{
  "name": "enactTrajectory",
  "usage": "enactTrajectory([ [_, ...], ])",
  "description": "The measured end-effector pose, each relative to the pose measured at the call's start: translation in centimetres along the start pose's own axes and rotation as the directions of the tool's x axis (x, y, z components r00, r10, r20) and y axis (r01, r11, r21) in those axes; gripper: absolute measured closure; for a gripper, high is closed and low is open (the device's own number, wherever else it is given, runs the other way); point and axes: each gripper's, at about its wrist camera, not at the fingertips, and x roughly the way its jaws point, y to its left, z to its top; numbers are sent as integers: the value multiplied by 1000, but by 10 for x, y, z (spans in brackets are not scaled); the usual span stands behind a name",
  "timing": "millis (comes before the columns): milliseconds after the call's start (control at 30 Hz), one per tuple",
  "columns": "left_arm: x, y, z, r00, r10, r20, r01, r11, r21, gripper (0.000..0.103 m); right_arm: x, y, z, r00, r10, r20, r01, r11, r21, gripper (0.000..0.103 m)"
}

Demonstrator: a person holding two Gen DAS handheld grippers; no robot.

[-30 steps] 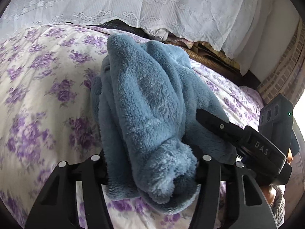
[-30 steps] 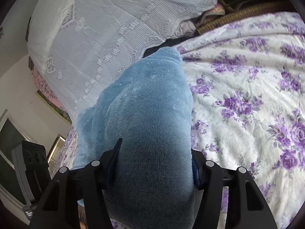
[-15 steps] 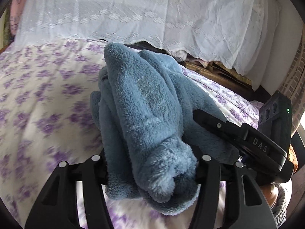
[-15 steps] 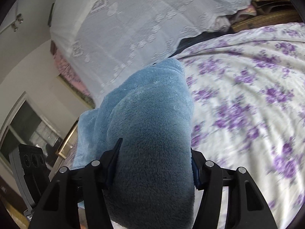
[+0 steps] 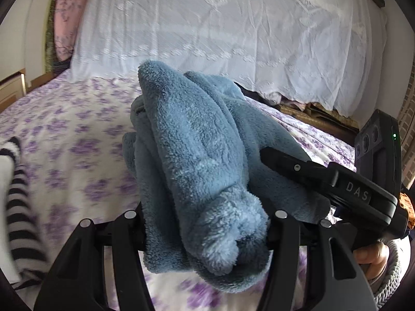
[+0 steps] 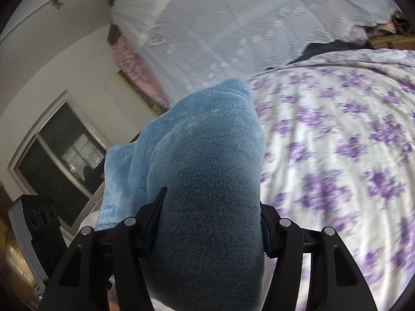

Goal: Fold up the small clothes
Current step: 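Carry the held sleepsuit with both tools over the striped clothes stack, then lower the sleepsuit onto the stack and open both tools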

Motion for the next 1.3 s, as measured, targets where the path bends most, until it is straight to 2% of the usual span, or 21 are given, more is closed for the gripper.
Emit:
enactTrajectory([
  [233,-67,48,1,995,94,45,-93,995,-33,47,18,69,-14,994,96,-47,-97,995,-27,42],
  [367,-108,84,5,984,157,81,-151,985,-83,47,33,113,-17,984,157,-80,-161,986,-48,42],
  [500,-149,119,9,961,251,118,-237,964,-119,47,54,162,-24,967,229,-114,-238,969,-68,42],
  [633,-186,160,8,927,346,147,-320,932,-170,46,86,209,-35,935,311,-174,-323,945,-47,42],
  [767,-206,200,1,910,388,143,-353,909,-220,45,113,242,-48,910,344,-230,-364,930,-48,42],
  [900,-211,237,-11,906,405,118,-365,893,-264,45,140,263,-67,890,347,-295,-376,925,-49,42],
  [1000,-202,262,-24,914,398,80,-359,884,-301,41,160,262,-78,882,329,-338,-363,931,-41,40],
  [1100,-190,280,-37,914,401,64,-357,869,-342,20,174,257,-87,881,328,-341,-364,931,-43,36],
  [1133,-186,287,-41,908,414,61,-367,858,-360,7,176,254,-89,878,331,-345,-368,929,-44,35],
  [1167,-180,287,-43,907,418,55,-370,852,-371,4,178,251,-90,876,332,-350,-369,928,-43,34],
  [1233,-165,298,-48,930,365,33,-324,861,-393,4,183,244,-94,880,320,-352,-357,933,-44,34],
  [1300,-155,300,-50,936,352,17,-316,858,-405,4,187,239,-97,889,304,-342,-345,937,-64,29],
])
